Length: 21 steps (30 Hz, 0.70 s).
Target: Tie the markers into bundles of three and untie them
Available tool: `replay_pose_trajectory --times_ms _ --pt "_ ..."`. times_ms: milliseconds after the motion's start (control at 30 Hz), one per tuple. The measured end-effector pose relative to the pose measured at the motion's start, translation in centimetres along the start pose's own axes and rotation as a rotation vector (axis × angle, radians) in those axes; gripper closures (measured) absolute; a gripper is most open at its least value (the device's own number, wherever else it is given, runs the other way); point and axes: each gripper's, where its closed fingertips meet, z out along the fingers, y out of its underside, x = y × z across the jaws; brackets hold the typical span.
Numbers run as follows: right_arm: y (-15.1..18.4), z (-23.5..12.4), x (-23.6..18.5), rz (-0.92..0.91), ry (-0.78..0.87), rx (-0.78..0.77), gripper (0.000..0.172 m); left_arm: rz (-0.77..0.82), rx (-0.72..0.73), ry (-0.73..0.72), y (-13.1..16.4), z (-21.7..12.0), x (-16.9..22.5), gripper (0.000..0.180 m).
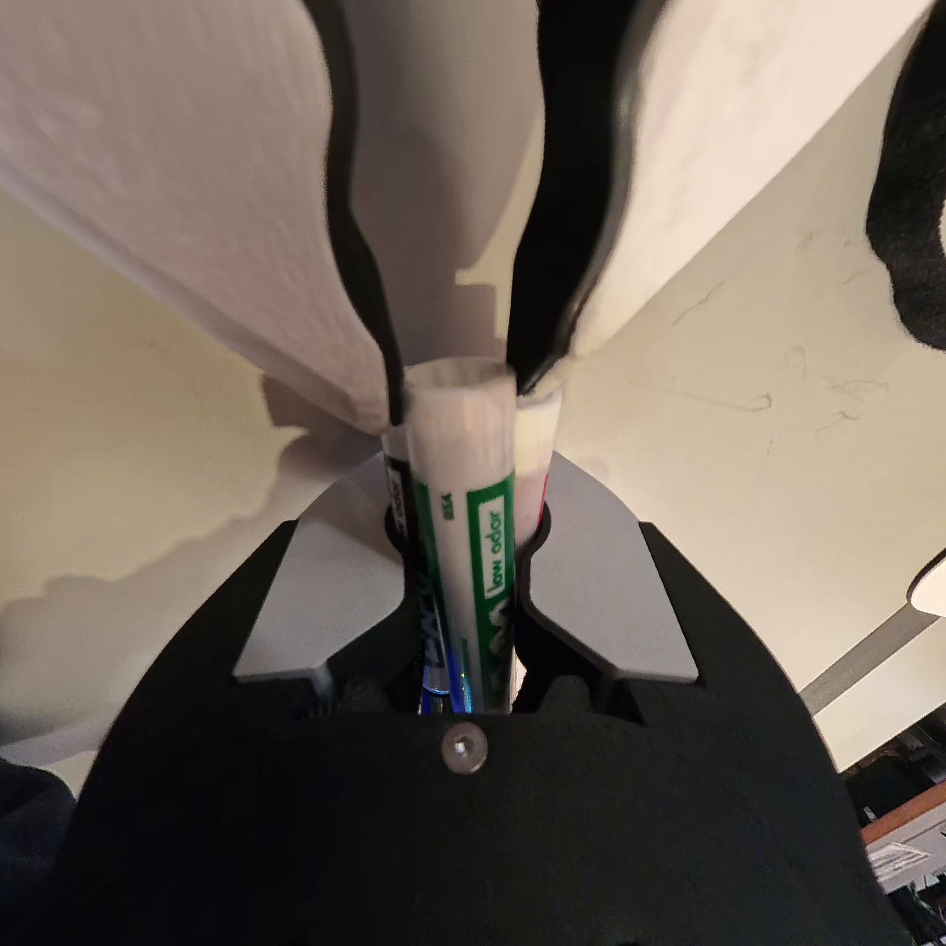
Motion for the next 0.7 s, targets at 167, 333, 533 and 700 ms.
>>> replay_pose_trajectory --times_ms 167,333,533,700 --pt "-0.1 0.0 -0.1 -0.002 -0.002 0.0 0.13 0.025 -0.005 -0.014 -0.1 0.2 0.0 0.161" --pt "0.0 0.0 -0.1 -0.002 -0.003 -0.001 0.131 0.037 0.005 -0.028 -0.2 0.4 -0.1 0.16" --pt "-0.1 0.0 -0.2 -0.002 -0.012 0.007 0.13 0.03 0.02 -0.047 -0.2 -0.2 -0.7 0.145" --pt "0.4 -0.1 0.0 0.015 -0.011 0.01 0.13 -0.014 0.081 -0.13 0.2 -3.7 -4.2 0.142"
